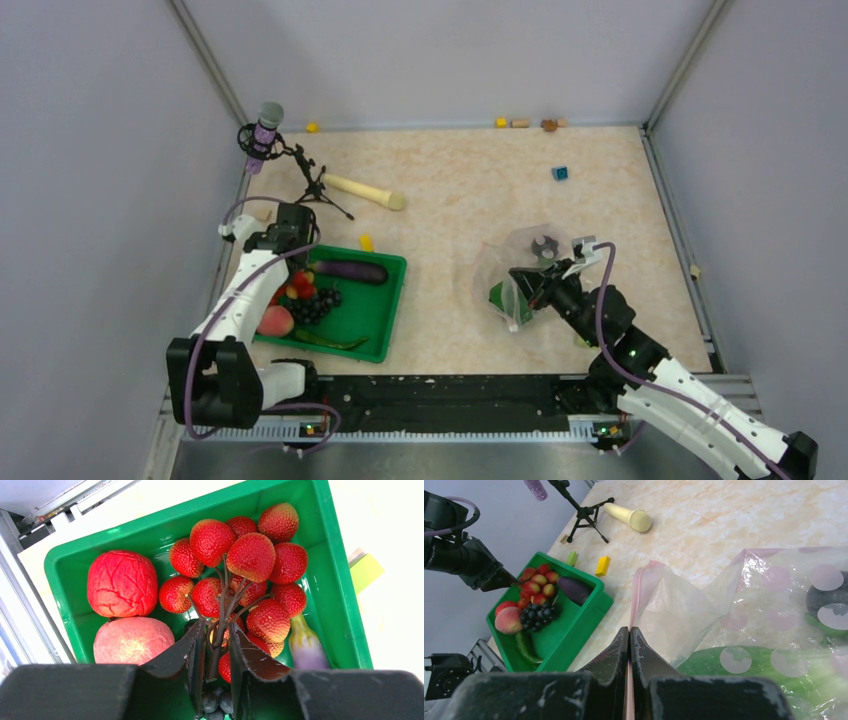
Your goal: Place the food in the zip-top bag and seal the zipper
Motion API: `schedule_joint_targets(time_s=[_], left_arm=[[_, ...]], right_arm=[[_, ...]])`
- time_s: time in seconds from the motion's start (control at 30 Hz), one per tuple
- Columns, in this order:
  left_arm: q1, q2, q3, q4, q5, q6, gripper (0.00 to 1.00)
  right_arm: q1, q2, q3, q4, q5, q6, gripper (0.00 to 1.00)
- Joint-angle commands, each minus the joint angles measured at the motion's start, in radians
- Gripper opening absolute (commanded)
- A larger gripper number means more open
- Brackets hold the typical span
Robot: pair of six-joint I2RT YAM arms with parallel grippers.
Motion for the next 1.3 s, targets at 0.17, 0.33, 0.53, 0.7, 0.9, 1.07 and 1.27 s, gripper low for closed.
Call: schedule_joint_targets(time_s=[0.17,0.33,0.53,0.7,0.9,1.07,1.27], left_arm=[[0.010,0.020,-0.006,0.024,-0.010,0.004,0.13],[0.010,0.018,-0.004,0.024,-0.017,0.007,0.00],[0.010,-0.026,0.000,0.018,-0.010,0.016,0.00],[0.010,-0.116,-0.011,0.013,0.004,0.031,0.00],[0.010,-0.250,-0.019,0.016,0.049,0.068,0.00],[0.009,-0.352,-0.002,0.019,0.129,0.121,0.00],[0.009,-0.450,0.019,0.065,0.234,0.184,0.00]], right_arm=[[-0.006,-0.006,0.046,0.028,0.013,-0.012,0.00],[-0.006,-0.005,0.045,0.027,0.017,-0.014,0.00],[-0.006,-0.004,0.044,0.028,0.016,-0.014,0.00],[-0.006,0.000,0.044,0.029,0.018,-0.014,0.00],[-0.006,0.003,0.043,0.032,0.017,-0.013,0.00],[-0.006,0.006,0.043,0.033,0.012,-0.011,0.00],[-0.006,0.007,0.042,0.036,0.013,-0.009,0.00]])
